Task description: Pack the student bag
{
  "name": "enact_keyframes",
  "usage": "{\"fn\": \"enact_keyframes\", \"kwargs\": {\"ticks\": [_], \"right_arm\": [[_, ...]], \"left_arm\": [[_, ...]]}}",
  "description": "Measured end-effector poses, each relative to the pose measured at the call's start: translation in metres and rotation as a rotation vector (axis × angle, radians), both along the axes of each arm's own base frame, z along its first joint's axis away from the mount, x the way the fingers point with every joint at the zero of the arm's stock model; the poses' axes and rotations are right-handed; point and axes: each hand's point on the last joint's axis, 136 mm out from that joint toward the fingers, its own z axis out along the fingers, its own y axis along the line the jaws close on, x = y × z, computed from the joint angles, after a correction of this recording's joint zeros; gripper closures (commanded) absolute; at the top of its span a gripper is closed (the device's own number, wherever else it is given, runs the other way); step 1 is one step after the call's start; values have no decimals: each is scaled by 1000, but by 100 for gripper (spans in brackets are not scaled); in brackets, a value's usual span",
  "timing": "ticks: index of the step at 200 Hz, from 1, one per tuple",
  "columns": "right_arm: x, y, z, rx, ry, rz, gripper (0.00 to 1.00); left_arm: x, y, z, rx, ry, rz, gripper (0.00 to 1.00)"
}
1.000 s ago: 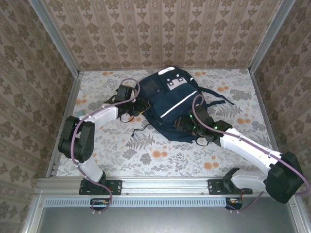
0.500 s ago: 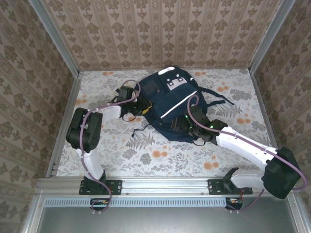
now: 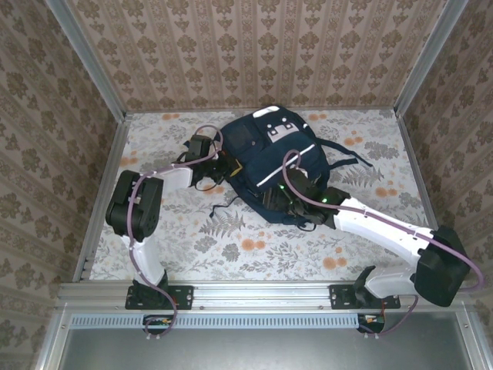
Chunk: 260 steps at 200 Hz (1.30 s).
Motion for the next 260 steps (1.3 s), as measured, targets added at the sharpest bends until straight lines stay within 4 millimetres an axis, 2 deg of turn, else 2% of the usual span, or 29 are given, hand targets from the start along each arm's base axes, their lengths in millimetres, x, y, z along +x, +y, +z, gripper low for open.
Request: {"fn": "enact_keyframes", "kwargs": {"ticks": [58, 89, 112, 135, 155, 193, 222, 260], "right_arm": [[-7, 47, -17, 2, 65, 22, 31], [0, 57, -17, 19, 70, -31, 31], [12, 60, -9, 34, 43, -91, 39], [23, 60, -5, 40, 16, -160, 48], [30, 56, -6, 33, 11, -224, 52], [28, 40, -19, -22, 38, -319, 47], [27, 36, -20, -29, 41, -342, 47], [34, 27, -29, -51, 52, -370, 60]], "left_arm": [[-14, -16, 58, -69, -82, -20, 100], [-23, -20, 64, -80, -82, -30, 100], [-27, -24, 62, -81, -72, -37, 100], [-32, -29, 62, -82, -71, -51, 100], [-33, -31, 62, -82, -70, -56, 100], [-33, -31, 62, -83, -70, -57, 100], [-33, -31, 62, -83, -70, -57, 100], [-33, -31, 64, -84, -74, -57, 100]]}}
